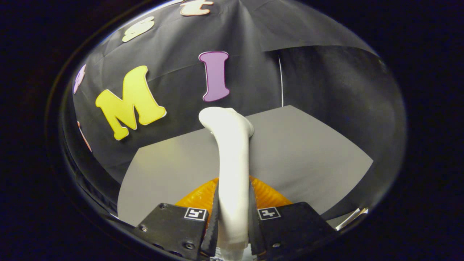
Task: Iron the clothes twice with a garment steamer, once on the left side and once on the right side.
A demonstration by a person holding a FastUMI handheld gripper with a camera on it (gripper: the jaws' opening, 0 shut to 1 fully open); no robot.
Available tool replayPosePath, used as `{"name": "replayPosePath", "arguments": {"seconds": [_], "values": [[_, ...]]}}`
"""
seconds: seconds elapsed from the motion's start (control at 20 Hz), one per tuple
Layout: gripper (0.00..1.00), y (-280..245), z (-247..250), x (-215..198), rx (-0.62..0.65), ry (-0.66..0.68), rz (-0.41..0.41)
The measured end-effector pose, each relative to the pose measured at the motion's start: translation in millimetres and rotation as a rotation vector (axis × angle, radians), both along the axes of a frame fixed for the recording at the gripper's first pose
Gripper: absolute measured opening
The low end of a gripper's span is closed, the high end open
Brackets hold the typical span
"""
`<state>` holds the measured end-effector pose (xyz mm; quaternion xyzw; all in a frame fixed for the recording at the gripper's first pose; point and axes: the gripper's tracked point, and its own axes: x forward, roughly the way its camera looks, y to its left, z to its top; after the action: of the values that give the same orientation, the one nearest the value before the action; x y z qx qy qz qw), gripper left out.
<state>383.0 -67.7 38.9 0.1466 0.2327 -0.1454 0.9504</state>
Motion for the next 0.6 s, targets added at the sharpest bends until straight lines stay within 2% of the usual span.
{"name": "replayPosePath", "arguments": {"seconds": [0.1,0.15,0.4,0.6], "values": [[0.35,11.5,8.3,-2.7,0.055,-0.035,0.006],[0.35,18.6,15.3,-11.7,0.040,-0.065,0.018],[0.34,84.0,61.9,-72.9,-0.022,-0.239,0.122],[0.34,128.5,67.3,-129.0,-0.041,-0.323,0.147]]}}
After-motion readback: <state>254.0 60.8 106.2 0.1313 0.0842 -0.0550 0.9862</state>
